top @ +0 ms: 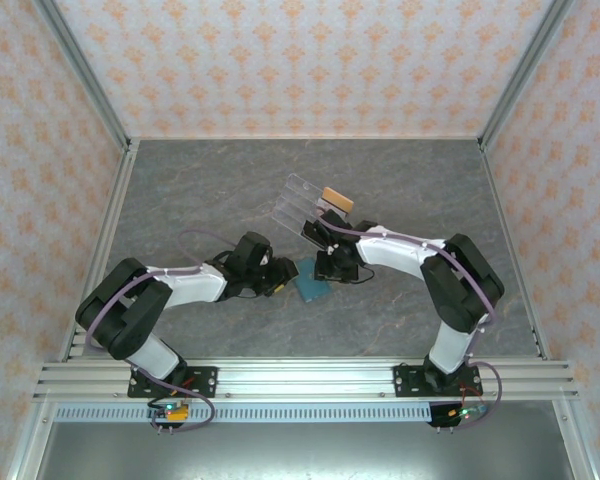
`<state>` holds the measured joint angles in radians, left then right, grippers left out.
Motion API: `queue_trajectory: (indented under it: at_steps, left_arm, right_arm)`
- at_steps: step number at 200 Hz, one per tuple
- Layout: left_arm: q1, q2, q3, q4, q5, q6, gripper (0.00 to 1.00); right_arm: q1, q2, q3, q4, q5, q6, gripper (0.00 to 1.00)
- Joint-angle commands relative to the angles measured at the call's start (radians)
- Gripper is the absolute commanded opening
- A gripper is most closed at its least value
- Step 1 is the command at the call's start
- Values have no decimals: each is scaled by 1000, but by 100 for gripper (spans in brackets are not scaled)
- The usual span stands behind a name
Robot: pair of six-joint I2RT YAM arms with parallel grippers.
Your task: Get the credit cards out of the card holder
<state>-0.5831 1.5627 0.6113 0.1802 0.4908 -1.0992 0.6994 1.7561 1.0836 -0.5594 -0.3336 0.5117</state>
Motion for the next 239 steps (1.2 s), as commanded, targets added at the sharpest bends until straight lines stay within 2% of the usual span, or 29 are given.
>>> queue_trajectory:
  at_steps: [1, 71, 170, 207, 239]
  left_arm:
    - [-10, 22, 7, 37, 16, -6, 46]
    - [-10, 69, 19, 157, 108, -14, 43]
    - [-9, 106, 20, 266, 152, -12, 39]
    - [-9, 87, 19, 238, 132, 14, 24]
    - [-9, 53, 37, 155, 94, 79, 6]
  right_arm:
    - [0, 24, -13, -33, 14, -16, 35]
    - [-2, 54, -31, -10, -12, -14, 33]
    - [-51, 18, -83, 68, -113, 4, 32]
    - [-75, -30, -92, 79, -128, -8, 33]
    - [-100, -123, -116, 111, -102, -38, 39]
